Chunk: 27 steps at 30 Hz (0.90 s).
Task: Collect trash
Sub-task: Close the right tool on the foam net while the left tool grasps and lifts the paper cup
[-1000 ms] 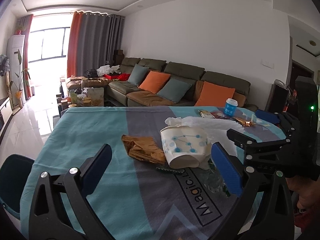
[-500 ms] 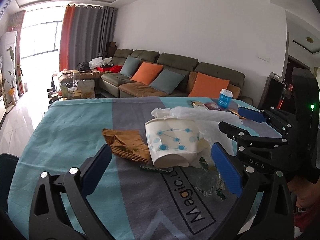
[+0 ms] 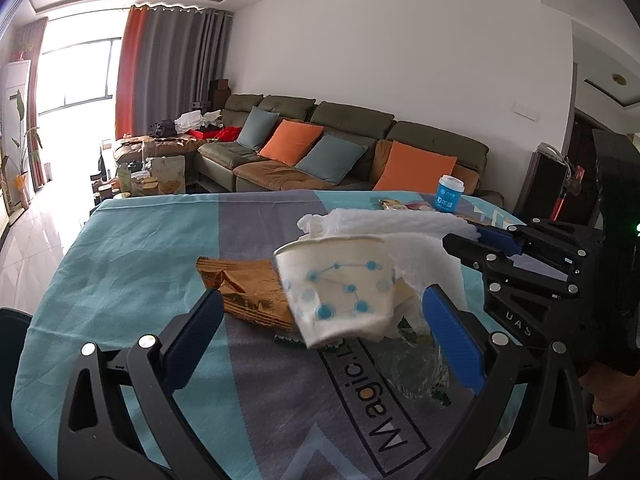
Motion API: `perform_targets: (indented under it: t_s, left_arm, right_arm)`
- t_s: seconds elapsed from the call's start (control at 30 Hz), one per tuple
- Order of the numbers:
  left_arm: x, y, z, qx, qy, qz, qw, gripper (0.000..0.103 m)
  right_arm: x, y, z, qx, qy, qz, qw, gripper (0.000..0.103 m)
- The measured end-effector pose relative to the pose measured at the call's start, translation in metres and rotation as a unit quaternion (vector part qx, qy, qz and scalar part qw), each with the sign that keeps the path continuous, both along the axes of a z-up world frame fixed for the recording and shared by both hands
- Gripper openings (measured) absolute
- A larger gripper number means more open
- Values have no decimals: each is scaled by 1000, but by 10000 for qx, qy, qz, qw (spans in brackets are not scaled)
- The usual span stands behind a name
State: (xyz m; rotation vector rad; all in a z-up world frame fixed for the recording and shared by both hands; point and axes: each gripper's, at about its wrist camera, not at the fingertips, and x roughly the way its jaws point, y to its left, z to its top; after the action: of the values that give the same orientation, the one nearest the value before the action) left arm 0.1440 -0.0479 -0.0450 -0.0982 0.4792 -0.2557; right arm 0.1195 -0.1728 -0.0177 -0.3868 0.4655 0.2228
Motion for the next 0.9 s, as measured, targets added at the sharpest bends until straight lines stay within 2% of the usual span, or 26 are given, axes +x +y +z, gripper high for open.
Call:
perform_targets:
  t_s: [0.3, 0.47, 0.63, 0.9]
  left_arm:
    - [12, -4, -6, -57, 121, -96, 9999, 98]
    - [20, -8, -15, -54, 337, -190, 9992, 98]
    - [35, -17, -24, -90, 737, -417, 9964, 98]
    - [49, -35, -31, 262, 935, -501, 9940, 98]
  right_arm:
    - [-3, -13, 12, 516, -68, -89, 9986, 10]
    - [-7, -16, 16, 635, -133, -103, 9978, 10]
    - [-9, -20, 20, 702, -207, -118, 9972, 10]
    - [-10, -21, 19, 702, -220, -161, 9972, 10]
